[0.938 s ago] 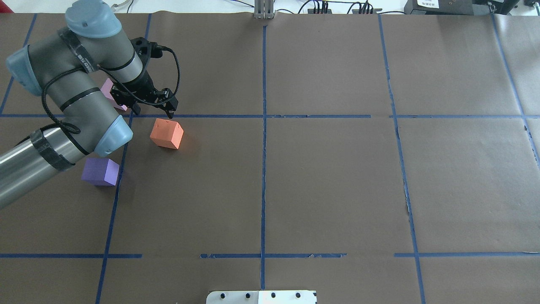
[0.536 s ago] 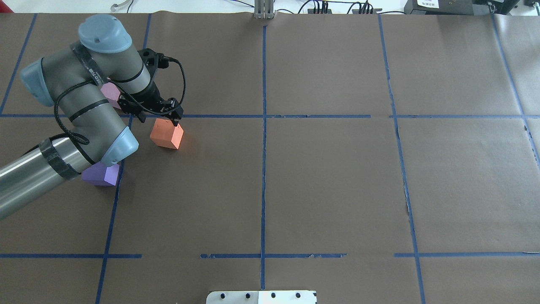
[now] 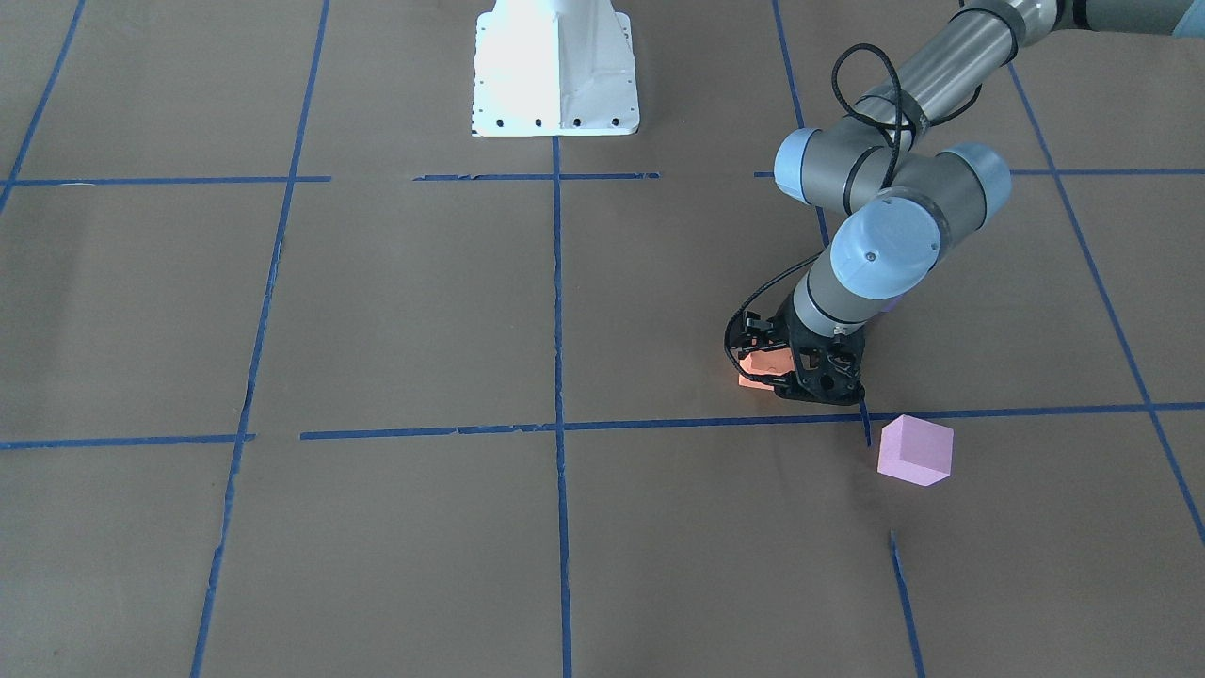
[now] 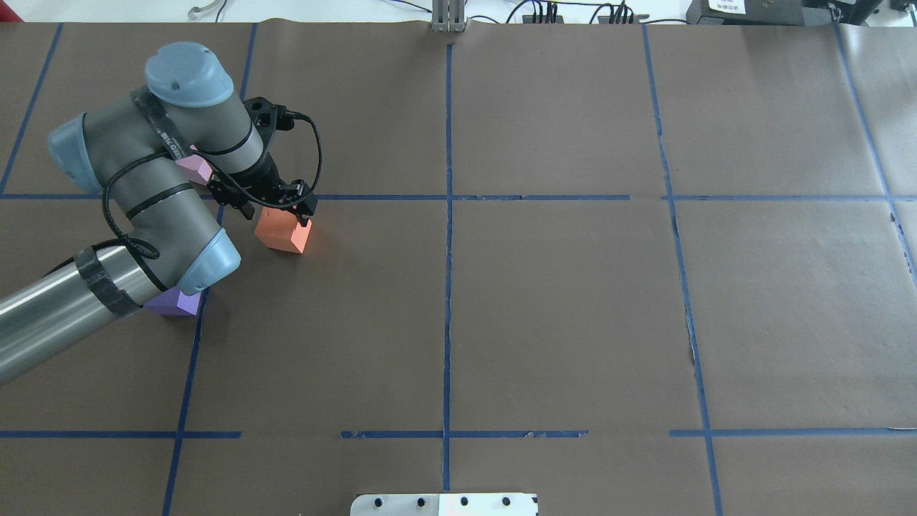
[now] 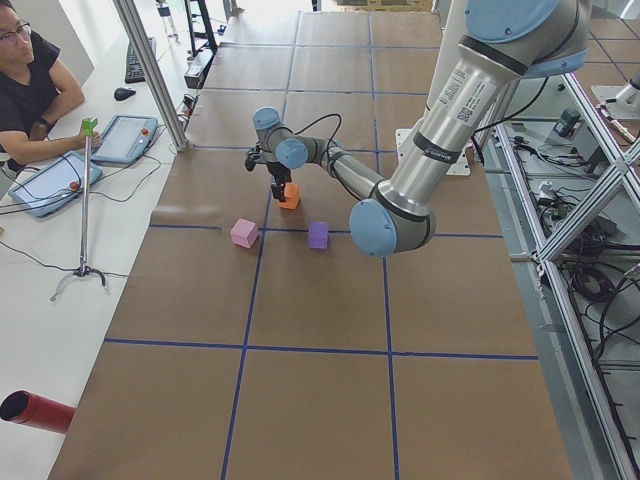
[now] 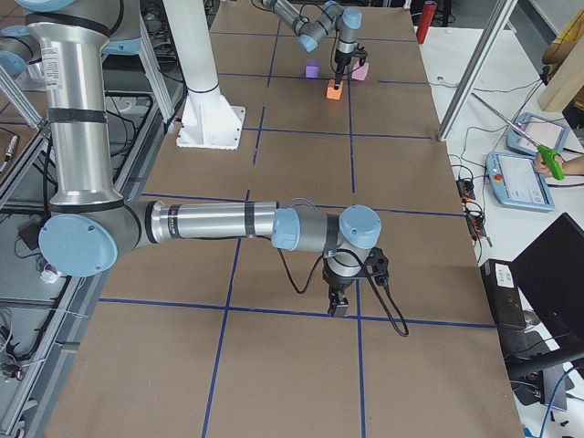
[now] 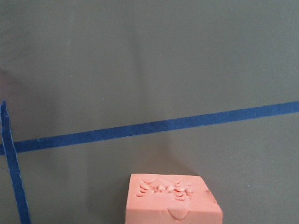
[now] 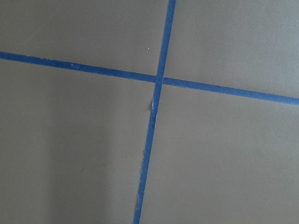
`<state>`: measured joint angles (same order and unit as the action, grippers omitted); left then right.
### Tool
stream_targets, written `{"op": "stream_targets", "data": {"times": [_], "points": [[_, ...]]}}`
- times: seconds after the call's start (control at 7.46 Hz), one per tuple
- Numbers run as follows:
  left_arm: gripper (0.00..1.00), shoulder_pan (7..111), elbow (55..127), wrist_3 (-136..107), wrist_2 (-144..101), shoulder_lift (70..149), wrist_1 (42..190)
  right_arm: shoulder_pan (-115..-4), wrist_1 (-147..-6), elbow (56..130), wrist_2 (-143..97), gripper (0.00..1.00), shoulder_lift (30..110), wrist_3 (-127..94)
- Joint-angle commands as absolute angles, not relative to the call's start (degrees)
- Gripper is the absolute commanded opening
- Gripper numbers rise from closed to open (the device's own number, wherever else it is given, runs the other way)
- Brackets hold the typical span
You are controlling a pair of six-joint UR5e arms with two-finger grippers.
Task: Arrange blocks in a line
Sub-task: 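Close the left gripper on the orange cube and lift it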
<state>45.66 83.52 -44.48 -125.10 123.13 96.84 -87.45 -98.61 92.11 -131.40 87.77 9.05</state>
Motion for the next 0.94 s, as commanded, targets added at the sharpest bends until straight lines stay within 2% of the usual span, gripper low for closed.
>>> {"op": "stream_targets", "data": {"times": [0.0, 0.27, 0.4, 0.54, 0.67, 0.8], "points": [[1.0, 45.4, 81.5, -44.5, -125.1, 123.0, 99.0, -87.5, -98.6, 92.1, -131.4, 1.0, 87.8, 9.1], [0.97, 45.4, 80.4, -44.5, -125.1, 122.6, 101.2, -87.5, -98.6, 92.1, -131.4, 1.0, 87.8, 9.1], [0.73, 45.4, 80.5, -44.5, -125.1, 122.3, 101.7, -87.5, -98.6, 92.1, -131.4, 1.0, 87.8, 9.1], [0.35, 45.5, 80.7, -44.5, -125.1, 122.3, 101.7, -87.5, -98.6, 92.1, -131.4, 1.0, 87.8, 9.1], [0.15, 46.0, 80.9, -44.6, -125.1, 122.3, 101.8, -87.5, -98.6, 92.1, -131.4, 1.0, 87.8, 9.1], [0.0, 49.4, 82.9, -44.1, -125.5, 122.2, 100.7, -87.5, -98.6, 92.1, -131.4, 1.0, 87.8, 9.1]]}}
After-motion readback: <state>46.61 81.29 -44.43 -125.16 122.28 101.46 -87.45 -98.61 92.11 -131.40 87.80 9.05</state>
